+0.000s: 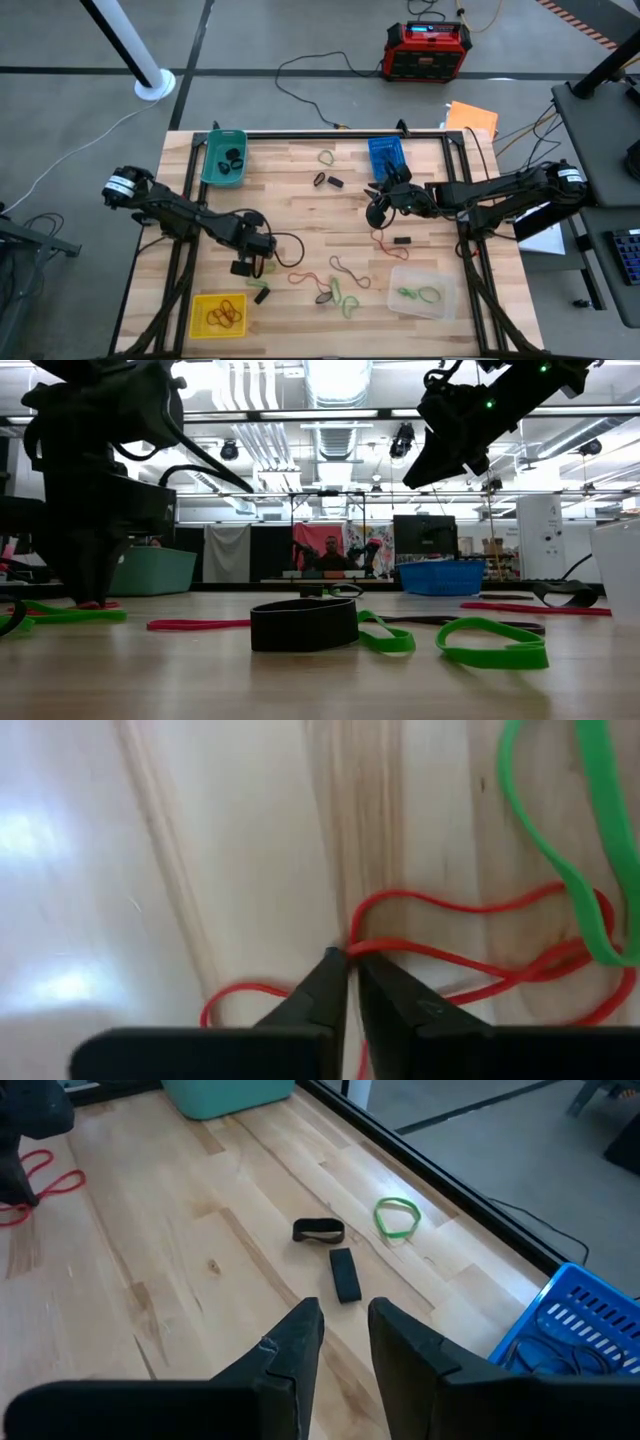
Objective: Sort rubber bands into baskets
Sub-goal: Put the red rubber band into the yellow basket
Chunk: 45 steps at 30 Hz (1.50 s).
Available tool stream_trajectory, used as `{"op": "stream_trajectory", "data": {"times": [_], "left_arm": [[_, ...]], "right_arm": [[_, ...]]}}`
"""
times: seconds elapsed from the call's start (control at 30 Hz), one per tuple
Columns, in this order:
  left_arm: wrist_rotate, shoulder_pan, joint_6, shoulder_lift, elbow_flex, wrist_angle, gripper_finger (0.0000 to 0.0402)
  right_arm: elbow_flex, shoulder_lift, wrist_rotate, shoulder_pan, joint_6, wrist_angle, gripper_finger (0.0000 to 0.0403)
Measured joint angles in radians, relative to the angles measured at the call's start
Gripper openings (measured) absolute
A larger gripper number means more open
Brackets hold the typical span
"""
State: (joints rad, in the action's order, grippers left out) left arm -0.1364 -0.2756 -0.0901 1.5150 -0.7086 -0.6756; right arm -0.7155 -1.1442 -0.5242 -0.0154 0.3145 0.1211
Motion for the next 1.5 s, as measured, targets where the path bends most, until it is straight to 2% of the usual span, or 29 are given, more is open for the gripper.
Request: {"op": "stream_trajectory", "data": {"times": [0.6, 0.9, 1.2, 1.33, 1.5], "left_arm": [[-0.003, 0.001, -0.058, -0.051, -0.092, 0.010, 0.0000], [-0.029, -0.014, -0.068, -0.196, -0.100, 0.007, 0.0000], [-0.070, -0.061, -0.106, -0.388, -0.118, 0.054, 0.0000], [-0.092, -0.096, -0.140, -0.422, -0.161, 0.042, 0.0000], [-0.091, -0.136, -0.164, -0.409, -0.208, 0.019, 0.0000]], "right_arm": [[0.000, 0.000, 0.000, 0.000, 0.016, 0.001, 0.0081], [0.000, 0.000, 0.000, -0.018, 0.017, 0.001, 0.0073], [0.001, 0.000, 0.000, -0.044, 0.022, 0.001, 0.0083], [0.001, 0.000, 0.000, -0.054, 0.029, 0.001, 0.0083], [0.001, 0.000, 0.000, -0.071, 0.029, 0.001, 0.0077]]}}
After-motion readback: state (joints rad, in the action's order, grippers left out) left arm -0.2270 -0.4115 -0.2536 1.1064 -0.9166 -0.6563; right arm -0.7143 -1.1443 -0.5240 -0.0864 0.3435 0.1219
